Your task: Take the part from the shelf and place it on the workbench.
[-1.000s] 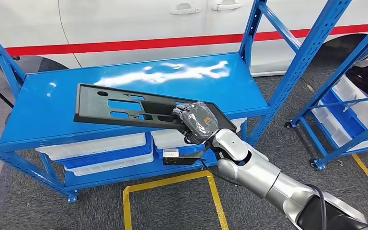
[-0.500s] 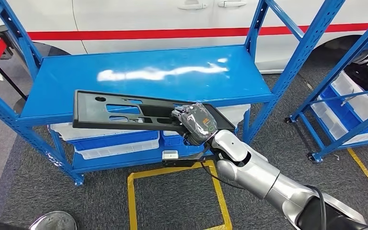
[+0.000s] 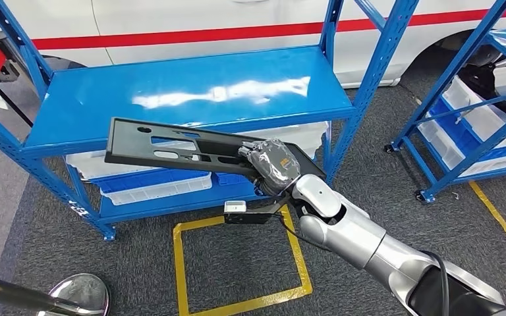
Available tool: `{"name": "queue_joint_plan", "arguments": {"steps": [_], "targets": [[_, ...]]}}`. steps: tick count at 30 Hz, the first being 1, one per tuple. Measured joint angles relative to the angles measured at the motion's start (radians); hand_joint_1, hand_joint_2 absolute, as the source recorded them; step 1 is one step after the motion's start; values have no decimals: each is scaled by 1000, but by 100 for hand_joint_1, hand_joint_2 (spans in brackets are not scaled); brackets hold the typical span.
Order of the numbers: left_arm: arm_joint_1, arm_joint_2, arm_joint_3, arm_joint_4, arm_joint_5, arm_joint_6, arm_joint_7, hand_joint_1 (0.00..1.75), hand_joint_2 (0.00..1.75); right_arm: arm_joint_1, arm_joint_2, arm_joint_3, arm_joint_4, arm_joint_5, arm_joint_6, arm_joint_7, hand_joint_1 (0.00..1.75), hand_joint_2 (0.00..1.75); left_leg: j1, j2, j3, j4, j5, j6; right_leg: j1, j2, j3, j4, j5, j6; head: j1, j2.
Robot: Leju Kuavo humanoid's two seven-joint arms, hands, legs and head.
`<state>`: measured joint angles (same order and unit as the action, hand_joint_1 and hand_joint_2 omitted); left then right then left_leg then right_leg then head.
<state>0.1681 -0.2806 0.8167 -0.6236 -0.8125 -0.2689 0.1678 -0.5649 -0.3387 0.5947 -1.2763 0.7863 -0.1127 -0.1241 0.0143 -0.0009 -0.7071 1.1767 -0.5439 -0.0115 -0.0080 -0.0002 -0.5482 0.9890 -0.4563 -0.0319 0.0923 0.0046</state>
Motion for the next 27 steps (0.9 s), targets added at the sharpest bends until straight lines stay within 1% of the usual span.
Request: {"name": "queue_joint_plan", "arguments": {"steps": [1, 2, 3, 4, 5, 6, 7, 8, 9, 10, 11, 12, 13, 14, 15, 16, 17, 18, 19, 20, 21, 22, 23, 24, 25, 26, 27], "targets": [[1, -4, 5, -9, -2, -2, 1, 0, 175, 0, 1, 0, 2, 0, 1, 1, 175, 175, 0, 0, -7, 59, -30, -2, 1, 3, -16, 3, 11, 0, 0, 0], [2, -7, 10, -16, -3, -4, 1, 0, 175, 0, 1, 0, 4, 0, 2, 2, 175, 175, 0, 0, -6, 101, -36, -2, 2, 7, -34, 8, 23, 1, 0, 0], [2, -10, 15, -24, -5, -7, 2, 0, 175, 0, 1, 0, 6, 0, 2, 2, 175, 175, 0, -1, 8, 117, -20, -2, 2, 12, -53, 14, 33, 3, 0, 0], [2, -12, 19, -32, -9, -11, 3, 0, 175, 0, 1, 0, 7, 0, 3, 3, 175, 175, 0, -4, 37, 100, 7, 1, 3, 19, -73, 20, 44, 5, 0, 0], [2, -14, 24, -42, -13, -17, 4, 0, 175, 0, 1, 0, 7, 0, 4, 4, 175, 175, -1, -16, 83, 52, 28, 7, 2, 26, -90, 28, 53, 9, 0, 0], [2, -17, 30, -51, -18, -22, 4, 0, 175, -1, 3, 0, 7, 0, 5, 4, 175, 175, -2, -36, 139, -17, 32, 14, 3, 34, -106, 36, 62, 13, 0, 0], [2, -19, 36, -59, -23, -25, 5, 0, 175, -3, 4, 0, 7, -1, 5, 5, 175, 175, -3, -54, 188, -83, 23, 20, 4, 42, -118, 43, 70, 18, 0, 0], [3, -22, 41, -65, -27, -27, 5, 0, 175, -4, 5, 0, 8, -1, 5, 5, 175, 175, -4, -68, 222, -132, 9, 24, 4, 49, -126, 48, 79, 24, 0, 0], [4, -24, 46, -69, -30, -28, 5, 0, 175, -6, 6, 0, 9, -2, 5, 5, 175, 175, -7, -70, 237, -161, -1, 27, 4, 58, -131, 48, 89, 31, 0, 0], [4, -27, 50, -72, -33, -28, 5, 0, 175, -7, 6, 0, 12, -4, 5, 6, 175, 175, -6, -60, 235, -170, 2, 30, 3, 68, -134, 45, 102, 38, 0, 0], [5, -30, 53, -74, -35, -28, 5, 0, 175, -7, 6, 0, 15, -6, 6, 6, 175, 175, -5, -47, 229, -173, 12, 35, 1, 73, -138, 44, 106, 44, 0, 0], [5, -33, 56, -76, -36, -28, 5, 0, 175, -7, 6, 0, 17, -8, 6, 5, 175, 175, -3, -34, 222, -177, 24, 42, 1, 67, -145, 52, 92, 49, 1, 0], [5, -36, 59, -78, -40, -30, 3, 0, 175, -8, 6, 0, 20, -9, 6, 4, 175, 175, 0, -20, 213, -181, 37, 49, -1, 55, -155, 77, 58, 54, 2, 0], [5, -39, 64, -80, -46, -32, 1, 0, 175, -9, 6, 0, 21, -10, 6, 3, 175, 175, 1, -6, 201, -182, 49, 54, -4, 37, -168, 122, 7, 58, 2, 0], [5, -41, 69, -81, -52, -35, -1, 0, 175, -10, 6, 1, 22, -11, 6, 2, 175, 175, 1, 5, 187, -181, 61, 58, -6, 21, -183, 182, -46, 63, 2, 0], [5, -42, 74, -81, -58, -37, -3, 0, 175, -11, 6, 1, 23, -11, 6, 1, 175, 175, 0, 16, 172, -180, 72, 58, -10, 13, -195, 246, -83, 68, 2, 0], [5, -44, 79, -82, -63, -39, -3, 0, 175, -11, 6, 2, 24, -11, 6, 1, 175, 175, 0, 27, 155, -178, 83, 56, -14, 8, -198, 298, -96, 72, 2, 0], [4, -46, 83, -82, -65, -39, -3, 0, 175, -11, 6, 2, 25, -12, 7, 1, 175, 175, 1, 37, 139, -176, 94, 53, -19, 5, -188, 323, -84, 76, 2, 0], [4, -47, 87, -82, -67, -40, -3, 0, 175, -11, 6, 2, 27, -12, 7, 1, 175, 175, 2, 45, 122, -172, 103, 50, -22, 2, -160, 312, -58, 79, 2, 0], [3, -49, 90, -83, -68, -40, -4, 0, 175, -11, 6, 2, 28, -12, 7, 1, 175, 175, 3, 51, 107, -166, 111, 45, -25, -1, -115, 269, -33, 81, 2, 0], [2, -51, 92, -84, -69, -40, -4, 0, 175, -12, 6, 2, 28, -12, 7, 1, 175, 175, 3, 56, 94, -161, 118, 39, -25, -4, -57, 201, -28, 80, 2, 0], [0, -52, 94, -85, -70, -40, -5, 0, 175, -14, 6, 2, 29, -12, 7, 1, 175, 175, 3, 59, 84, -156, 125, 32, -23, -6, -4, 128, -38, 76, 2, 0], [-1, -54, 95, -87, -70, -40, -5, 0, 175, -15, 6, 2, 29, -12, 7, 1, 175, 175, 2, 62, 78, -154, 133, 25, -20, -8, 32, 73, -54, 71, 2, 0], [-2, -55, 97, -88, -70, -40, -6, 0, 175, -17, 6, 2, 30, -12, 7, 1, 175, 175, 2, 64, 74, -154, 142, 18, -15, -9, 49, 40, -68, 64, 2, 0], [-3, -56, 98, -89, -70, -40, -7, 0, 175, -17, 6, 2, 31, -12, 7, 1, 175, 175, 2, 66, 73, -157, 152, 11, -11, -9, 48, 28, -67, 55, 1, 0], [-3, -57, 100, -89, -70, -40, -7, 0, 175, -18, 6, 2, 32, -12, 7, 1, 175, 175, 4, 63, 71, -159, 158, 3, -12, -10, 40, 28, -58, 44, 2, 0], [-2, -58, 103, -90, -70, -40, -7, 0, 175, -19, 8, 3, 34, -12, 8, 1, 175, 175, 6, 54, 64, -152, 147, -2, -12, -12, 31, 25, -47, 32, 1, 0]]}}
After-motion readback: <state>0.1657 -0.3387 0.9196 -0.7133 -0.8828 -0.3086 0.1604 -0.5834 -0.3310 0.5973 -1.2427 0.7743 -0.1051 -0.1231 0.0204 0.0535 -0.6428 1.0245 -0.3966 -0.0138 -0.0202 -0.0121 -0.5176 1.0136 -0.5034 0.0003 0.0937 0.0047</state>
